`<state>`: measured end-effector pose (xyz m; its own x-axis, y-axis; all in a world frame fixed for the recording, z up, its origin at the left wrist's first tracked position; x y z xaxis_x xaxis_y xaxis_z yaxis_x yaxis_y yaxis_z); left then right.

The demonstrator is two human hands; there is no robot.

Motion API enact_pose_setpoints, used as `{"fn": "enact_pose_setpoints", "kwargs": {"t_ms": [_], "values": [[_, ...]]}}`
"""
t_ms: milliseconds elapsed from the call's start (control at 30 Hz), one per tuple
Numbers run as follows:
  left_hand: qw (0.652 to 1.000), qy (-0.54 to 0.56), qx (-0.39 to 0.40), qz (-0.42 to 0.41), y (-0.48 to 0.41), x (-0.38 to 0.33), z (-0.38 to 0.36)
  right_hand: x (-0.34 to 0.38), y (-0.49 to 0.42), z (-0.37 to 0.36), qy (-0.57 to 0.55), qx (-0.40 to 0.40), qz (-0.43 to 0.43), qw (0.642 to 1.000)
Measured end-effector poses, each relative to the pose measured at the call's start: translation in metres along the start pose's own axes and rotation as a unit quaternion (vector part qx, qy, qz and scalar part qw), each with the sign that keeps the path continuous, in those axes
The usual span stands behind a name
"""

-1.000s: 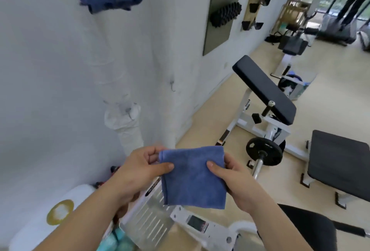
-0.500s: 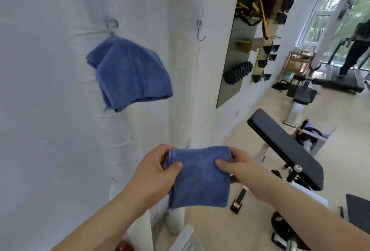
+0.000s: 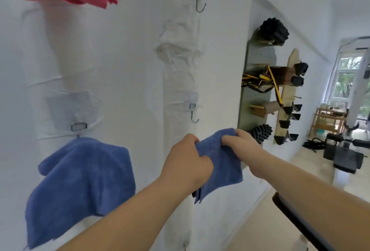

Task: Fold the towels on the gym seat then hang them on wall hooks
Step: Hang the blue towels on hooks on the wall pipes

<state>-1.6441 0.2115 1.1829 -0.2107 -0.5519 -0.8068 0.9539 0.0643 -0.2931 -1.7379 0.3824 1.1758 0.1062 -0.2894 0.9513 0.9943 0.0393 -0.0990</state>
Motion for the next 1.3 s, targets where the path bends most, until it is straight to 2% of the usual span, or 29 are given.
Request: {"fn": "enact_pose_setpoints", "kwargs": {"t_ms": [133,233,333,433,600,667,733,800,833,933,1033,1133,1200,1300], "values": [[0.991,-0.094,-0.079,-0.045,-0.055,-0.039,0.020,0.042,-0.042,0.005,-0.038,-0.030,0.034,0.998],[0.988,-0.105,-0.108,-0.033,-0.080,-0.042,0.037,0.059,-0.058,0.003,-0.036,-0.033,0.066,0.997],[0.986,-0.104,-0.127,-0.008,-0.094,-0.029,0.047,0.066,-0.066,0.001,0.029,-0.029,0.106,0.993],[0.984,-0.116,-0.130,0.026,-0.102,-0.014,0.046,0.060,-0.075,-0.002,0.094,-0.032,0.103,0.990],[0.977,-0.138,-0.157,0.038,-0.111,-0.002,0.042,0.054,-0.088,-0.005,0.154,-0.063,0.125,0.978],[0.976,-0.146,-0.155,0.043,-0.113,0.003,0.039,0.053,-0.090,-0.010,0.202,-0.074,0.166,0.962],[0.975,-0.152,-0.159,0.040,-0.113,0.005,0.035,0.058,-0.090,-0.017,0.257,-0.082,0.243,0.932],[0.965,-0.185,-0.184,0.030,-0.113,0.002,0.037,0.063,-0.090,-0.025,0.309,-0.057,0.317,0.895],[0.957,-0.205,-0.202,0.017,-0.113,-0.001,0.039,0.064,-0.089,-0.027,0.317,-0.032,0.332,0.888],[0.940,-0.257,-0.208,-0.080,-0.114,-0.017,0.037,0.068,-0.084,-0.023,0.304,0.046,0.310,0.900],[0.916,-0.350,-0.121,-0.156,-0.115,-0.025,0.015,0.069,-0.077,-0.016,0.266,0.135,0.262,0.918],[0.922,-0.343,-0.104,-0.145,-0.113,-0.025,0.006,0.066,-0.076,-0.014,0.260,0.181,0.247,0.916],[0.934,-0.307,-0.119,-0.137,-0.113,-0.021,0.007,0.065,-0.075,-0.014,0.271,0.179,0.251,0.912],[0.946,-0.283,-0.101,-0.116,-0.115,-0.009,0.002,0.066,-0.076,-0.018,0.301,0.178,0.253,0.902]]}}
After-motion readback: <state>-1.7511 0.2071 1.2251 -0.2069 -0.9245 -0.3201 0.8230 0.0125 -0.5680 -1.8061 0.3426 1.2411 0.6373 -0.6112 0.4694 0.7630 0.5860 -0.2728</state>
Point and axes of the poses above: each hand's wrist, its own y-axis away from the middle knuckle, its own z-axis out of the back of the hand, x = y × z, the point moved 5 cm from there along -y, towards the middle knuckle, and after that the axes turned 1 degree about x, right-handed, at the moved point
